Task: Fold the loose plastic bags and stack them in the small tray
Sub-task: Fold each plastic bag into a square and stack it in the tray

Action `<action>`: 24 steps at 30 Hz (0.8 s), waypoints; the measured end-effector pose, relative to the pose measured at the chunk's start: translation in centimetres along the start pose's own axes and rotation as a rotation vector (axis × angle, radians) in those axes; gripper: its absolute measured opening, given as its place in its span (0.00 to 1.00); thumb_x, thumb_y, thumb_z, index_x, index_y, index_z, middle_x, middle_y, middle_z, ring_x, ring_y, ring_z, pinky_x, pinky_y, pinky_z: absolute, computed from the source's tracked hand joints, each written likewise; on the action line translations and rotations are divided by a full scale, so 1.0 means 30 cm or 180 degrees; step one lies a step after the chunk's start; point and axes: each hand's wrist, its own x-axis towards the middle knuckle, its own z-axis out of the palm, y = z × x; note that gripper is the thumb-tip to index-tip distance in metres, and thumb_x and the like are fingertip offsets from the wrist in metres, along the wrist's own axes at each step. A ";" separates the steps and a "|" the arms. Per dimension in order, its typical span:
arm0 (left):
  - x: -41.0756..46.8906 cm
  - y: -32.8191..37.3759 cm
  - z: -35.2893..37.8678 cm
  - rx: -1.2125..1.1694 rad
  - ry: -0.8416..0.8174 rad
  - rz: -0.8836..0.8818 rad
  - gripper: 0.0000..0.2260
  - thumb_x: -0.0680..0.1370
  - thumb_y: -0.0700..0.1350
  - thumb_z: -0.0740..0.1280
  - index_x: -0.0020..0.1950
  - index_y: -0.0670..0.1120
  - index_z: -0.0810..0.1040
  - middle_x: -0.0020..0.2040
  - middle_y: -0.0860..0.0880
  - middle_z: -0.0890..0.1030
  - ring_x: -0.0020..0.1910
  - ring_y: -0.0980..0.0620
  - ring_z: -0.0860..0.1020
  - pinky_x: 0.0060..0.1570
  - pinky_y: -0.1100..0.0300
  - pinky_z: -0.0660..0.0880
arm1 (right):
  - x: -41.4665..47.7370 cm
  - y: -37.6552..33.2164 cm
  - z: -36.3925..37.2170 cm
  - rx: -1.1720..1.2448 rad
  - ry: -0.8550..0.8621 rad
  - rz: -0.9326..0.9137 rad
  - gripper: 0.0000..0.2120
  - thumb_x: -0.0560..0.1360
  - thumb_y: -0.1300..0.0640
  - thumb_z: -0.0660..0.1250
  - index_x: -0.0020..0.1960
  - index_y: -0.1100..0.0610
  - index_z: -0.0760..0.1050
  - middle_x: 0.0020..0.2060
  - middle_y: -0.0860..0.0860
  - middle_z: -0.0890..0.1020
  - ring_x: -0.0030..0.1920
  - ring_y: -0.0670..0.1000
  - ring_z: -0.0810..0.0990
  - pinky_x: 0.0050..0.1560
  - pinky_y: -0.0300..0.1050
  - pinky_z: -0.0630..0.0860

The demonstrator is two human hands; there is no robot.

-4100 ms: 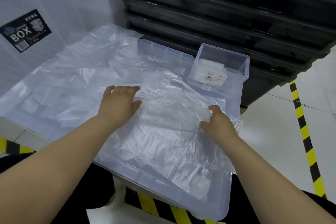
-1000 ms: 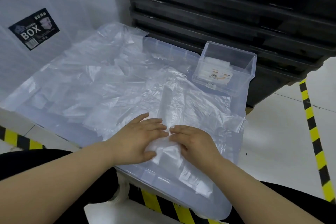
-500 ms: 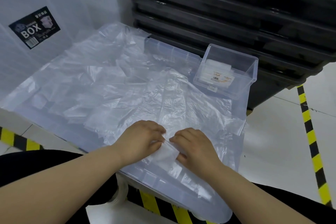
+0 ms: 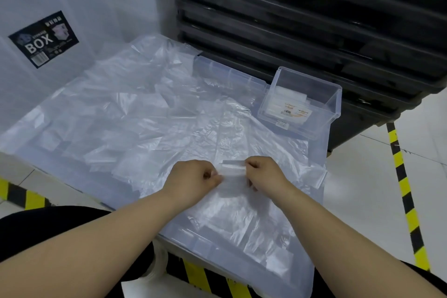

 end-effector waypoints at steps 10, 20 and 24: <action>0.027 0.006 0.004 0.0228 0.0172 -0.0268 0.11 0.78 0.51 0.61 0.36 0.55 0.71 0.37 0.58 0.74 0.43 0.59 0.71 0.43 0.61 0.50 | 0.034 -0.046 -0.026 -0.0086 -0.0154 0.0376 0.10 0.72 0.66 0.61 0.51 0.56 0.69 0.30 0.50 0.73 0.28 0.49 0.73 0.29 0.40 0.71; 0.040 0.014 0.005 0.0292 0.0132 -0.0323 0.15 0.77 0.50 0.63 0.29 0.55 0.68 0.32 0.58 0.73 0.40 0.58 0.72 0.42 0.61 0.49 | 0.073 -0.074 -0.037 -0.0758 0.0029 -0.0314 0.15 0.72 0.67 0.60 0.54 0.57 0.79 0.46 0.45 0.74 0.47 0.45 0.71 0.49 0.40 0.69; 0.039 0.018 0.006 0.0392 0.0165 -0.0356 0.16 0.77 0.53 0.62 0.29 0.53 0.67 0.30 0.56 0.72 0.38 0.56 0.72 0.44 0.61 0.50 | 0.129 -0.078 -0.039 -0.0379 -0.0027 -0.0063 0.11 0.74 0.65 0.63 0.37 0.55 0.78 0.31 0.43 0.75 0.36 0.47 0.73 0.40 0.40 0.70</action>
